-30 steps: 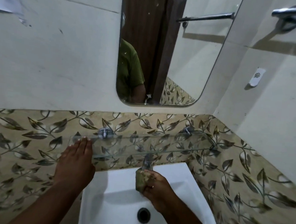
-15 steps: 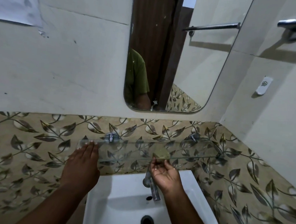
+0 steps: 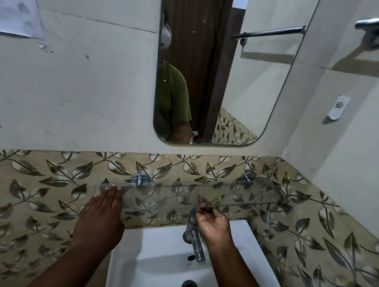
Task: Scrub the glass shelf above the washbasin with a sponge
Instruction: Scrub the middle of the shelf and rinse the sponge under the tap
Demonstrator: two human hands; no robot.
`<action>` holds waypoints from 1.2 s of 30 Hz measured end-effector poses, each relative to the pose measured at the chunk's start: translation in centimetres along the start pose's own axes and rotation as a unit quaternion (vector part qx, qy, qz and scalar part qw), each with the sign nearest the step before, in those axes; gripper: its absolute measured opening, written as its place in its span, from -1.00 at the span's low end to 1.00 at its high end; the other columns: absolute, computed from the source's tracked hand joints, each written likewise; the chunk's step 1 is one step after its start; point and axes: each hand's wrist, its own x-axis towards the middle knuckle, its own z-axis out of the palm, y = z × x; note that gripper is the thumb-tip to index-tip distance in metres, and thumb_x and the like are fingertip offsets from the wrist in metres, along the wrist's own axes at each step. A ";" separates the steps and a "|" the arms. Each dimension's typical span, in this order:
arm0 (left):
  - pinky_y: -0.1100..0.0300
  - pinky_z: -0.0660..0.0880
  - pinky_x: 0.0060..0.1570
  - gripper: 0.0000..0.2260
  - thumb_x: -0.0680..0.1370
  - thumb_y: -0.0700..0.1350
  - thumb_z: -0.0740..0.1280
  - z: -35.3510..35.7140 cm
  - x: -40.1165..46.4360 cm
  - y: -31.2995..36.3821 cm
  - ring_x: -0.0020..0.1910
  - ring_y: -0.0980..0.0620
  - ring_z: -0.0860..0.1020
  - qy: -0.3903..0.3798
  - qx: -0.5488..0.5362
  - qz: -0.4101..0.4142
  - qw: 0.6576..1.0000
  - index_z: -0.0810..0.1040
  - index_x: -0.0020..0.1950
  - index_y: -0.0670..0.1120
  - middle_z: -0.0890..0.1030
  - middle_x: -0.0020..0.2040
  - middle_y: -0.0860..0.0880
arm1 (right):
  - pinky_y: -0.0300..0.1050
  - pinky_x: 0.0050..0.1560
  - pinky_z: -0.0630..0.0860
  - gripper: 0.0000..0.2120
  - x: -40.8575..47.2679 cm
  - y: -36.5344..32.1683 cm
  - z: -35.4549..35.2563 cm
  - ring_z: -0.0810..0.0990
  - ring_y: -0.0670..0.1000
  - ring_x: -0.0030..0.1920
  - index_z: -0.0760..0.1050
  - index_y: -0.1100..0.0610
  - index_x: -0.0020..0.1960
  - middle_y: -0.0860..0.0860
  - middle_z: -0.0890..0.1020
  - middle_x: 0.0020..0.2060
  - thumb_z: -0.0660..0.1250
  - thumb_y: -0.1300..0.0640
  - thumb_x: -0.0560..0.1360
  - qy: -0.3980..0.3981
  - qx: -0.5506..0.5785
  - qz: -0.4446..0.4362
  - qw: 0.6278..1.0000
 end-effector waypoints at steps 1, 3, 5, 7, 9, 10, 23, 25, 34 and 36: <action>-0.09 0.33 0.33 -0.20 0.20 -0.10 0.46 0.0 0.1 0.0 0.35 -0.19 0.46 0.000 0.000 0.000 1.000 0.39 0.42 -0.24 0.45 0.41 -0.24 | -0.01 -0.26 0.54 -0.85 -0.5 -0.4 -0.4 0.53 0.13 -0.15 0.50 0.30 -0.03 0.26 0.61 -0.16 0.16 0.31 0.56 -0.002 0.006 -0.008 1.000; -0.10 0.34 0.32 -0.21 0.20 -0.11 0.46 -0.1 0.2 -0.1 0.35 -0.20 0.47 0.005 -0.003 0.000 1.000 0.40 0.42 -0.25 0.46 0.40 -0.25 | -0.07 -0.15 0.44 -0.87 -1.7 -2.3 -1.2 0.52 0.10 -0.18 0.51 0.27 -0.08 0.24 0.64 -0.27 0.22 0.33 0.42 -0.005 0.012 -0.039 0.999; -0.11 0.33 0.33 -0.22 0.22 -0.09 0.44 -0.1 0.4 0.0 0.35 -0.21 0.46 0.013 -0.004 0.004 1.000 0.39 0.42 -0.26 0.45 0.40 -0.26 | -0.12 -0.13 0.44 -0.87 -2.4 -5.7 -1.2 0.52 0.07 -0.17 0.52 0.26 -0.05 0.21 0.64 -0.26 0.20 0.31 0.47 -0.002 0.032 -0.070 0.997; -0.10 0.31 0.34 -0.22 0.24 -0.06 0.42 -0.1 0.5 0.1 0.37 -0.21 0.44 0.018 -0.002 0.008 1.000 0.37 0.43 -0.26 0.44 0.41 -0.26 | -0.16 -0.16 0.44 -0.82 -2.7 -8.6 -0.4 0.50 0.02 -0.20 0.50 0.24 -0.06 0.17 0.59 -0.26 0.13 0.25 0.61 0.010 0.064 -0.092 0.994; -0.10 0.30 0.35 -0.21 0.25 -0.03 0.43 0.0 0.3 0.2 0.37 -0.21 0.44 0.015 -0.001 0.009 1.000 0.36 0.44 -0.26 0.43 0.41 -0.26 | -0.17 -0.21 0.44 -0.76 -2.1 -10.1 0.4 0.48 0.00 -0.24 0.47 0.21 -0.11 0.14 0.56 -0.33 0.09 0.23 0.64 0.028 0.061 -0.107 0.992; -0.09 0.30 0.35 -0.21 0.25 -0.02 0.43 0.0 0.1 0.2 0.37 -0.21 0.44 0.012 -0.002 0.008 1.000 0.36 0.44 -0.25 0.43 0.41 -0.26 | -0.16 -0.23 0.45 -0.76 -1.5 -10.2 0.6 0.48 -0.01 -0.25 0.47 0.20 -0.12 0.12 0.55 -0.33 0.09 0.23 0.64 0.029 0.056 -0.107 0.992; -0.14 0.37 0.30 -0.22 0.22 0.02 0.38 -0.2 0.2 0.6 0.34 -0.24 0.47 0.002 -0.012 0.003 1.000 0.42 0.39 -0.27 0.47 0.37 -0.28 | -0.29 -0.25 0.38 -0.82 -2.3 -12.0 0.2 0.43 -0.06 -0.29 0.45 0.18 -0.15 0.10 0.54 -0.44 0.12 0.31 0.55 0.010 0.079 -0.122 0.989; -0.13 0.37 0.30 -0.24 0.23 0.04 0.33 -0.2 0.1 0.6 0.34 -0.22 0.47 -0.002 -0.012 -0.003 1.000 0.43 0.38 -0.27 0.47 0.37 -0.27 | -0.31 -0.30 0.41 -0.79 -1.1 -11.2 1.0 0.44 -0.07 -0.28 0.46 0.18 -0.12 0.11 0.56 -0.45 0.10 0.27 0.61 0.017 0.064 -0.110 0.992; -0.12 0.34 0.32 -0.24 0.24 0.06 0.33 0.1 0.5 0.4 0.34 -0.22 0.46 0.006 -0.012 -0.005 1.000 0.43 0.38 -0.27 0.47 0.38 -0.27 | -0.21 -0.47 0.50 -0.69 0.2 -6.4 -2.4 0.62 0.08 -0.25 0.58 0.33 0.04 0.23 0.67 -0.13 0.43 0.42 0.31 -0.046 -0.004 -0.009 0.999; -0.11 0.33 0.33 -0.24 0.24 0.07 0.33 0.1 0.6 0.5 0.35 -0.21 0.46 0.008 -0.014 -0.010 1.000 0.43 0.38 -0.26 0.47 0.38 -0.26 | -0.17 -0.43 0.55 -0.38 -0.3 -7.8 -4.9 0.66 0.15 -0.24 0.59 0.40 0.12 0.29 0.65 -0.01 0.60 0.54 0.07 -0.092 -0.004 0.016 0.996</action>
